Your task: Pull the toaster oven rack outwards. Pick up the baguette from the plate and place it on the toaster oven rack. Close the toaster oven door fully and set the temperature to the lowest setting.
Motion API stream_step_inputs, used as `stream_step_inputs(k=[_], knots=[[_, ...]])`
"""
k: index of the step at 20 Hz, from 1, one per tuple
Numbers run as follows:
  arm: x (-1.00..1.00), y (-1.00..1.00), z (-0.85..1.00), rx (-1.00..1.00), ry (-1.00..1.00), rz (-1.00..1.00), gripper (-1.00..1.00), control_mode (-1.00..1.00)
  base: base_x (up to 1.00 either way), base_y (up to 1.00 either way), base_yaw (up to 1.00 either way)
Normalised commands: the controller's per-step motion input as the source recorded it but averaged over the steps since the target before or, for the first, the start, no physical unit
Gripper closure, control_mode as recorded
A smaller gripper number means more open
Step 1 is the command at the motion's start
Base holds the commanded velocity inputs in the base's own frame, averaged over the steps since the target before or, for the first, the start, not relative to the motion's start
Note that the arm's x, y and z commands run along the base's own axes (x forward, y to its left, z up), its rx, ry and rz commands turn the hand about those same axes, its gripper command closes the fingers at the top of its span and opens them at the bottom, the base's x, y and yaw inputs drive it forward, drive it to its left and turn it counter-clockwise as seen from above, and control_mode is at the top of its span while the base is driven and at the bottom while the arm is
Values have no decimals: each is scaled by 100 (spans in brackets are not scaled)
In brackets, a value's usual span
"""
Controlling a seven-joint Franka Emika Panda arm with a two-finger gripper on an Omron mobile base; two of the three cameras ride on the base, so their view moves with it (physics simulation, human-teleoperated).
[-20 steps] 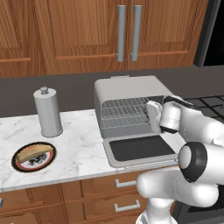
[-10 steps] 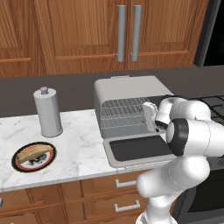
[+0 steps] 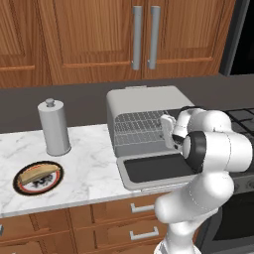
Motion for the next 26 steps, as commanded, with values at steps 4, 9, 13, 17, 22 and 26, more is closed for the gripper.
stream_step_inputs(k=[4, 9, 13, 17, 22, 26], knots=[[1, -3, -3, 5, 0, 0, 100, -100, 0, 0, 0], [-32, -27, -15, 12, 17, -1, 100, -100, 0, 0, 0], [-93, -51, -34, 5, 41, -3, 100, -100, 0, 0, 0], [-100, -38, -59, 0, 49, 0, 100, -100, 0, 0, 0], [-100, -33, -40, 2, 48, 0, 100, -100, 0, 0, 0], [-100, -54, 8, 12, 31, 0, 100, -100, 0, 0, 0]])
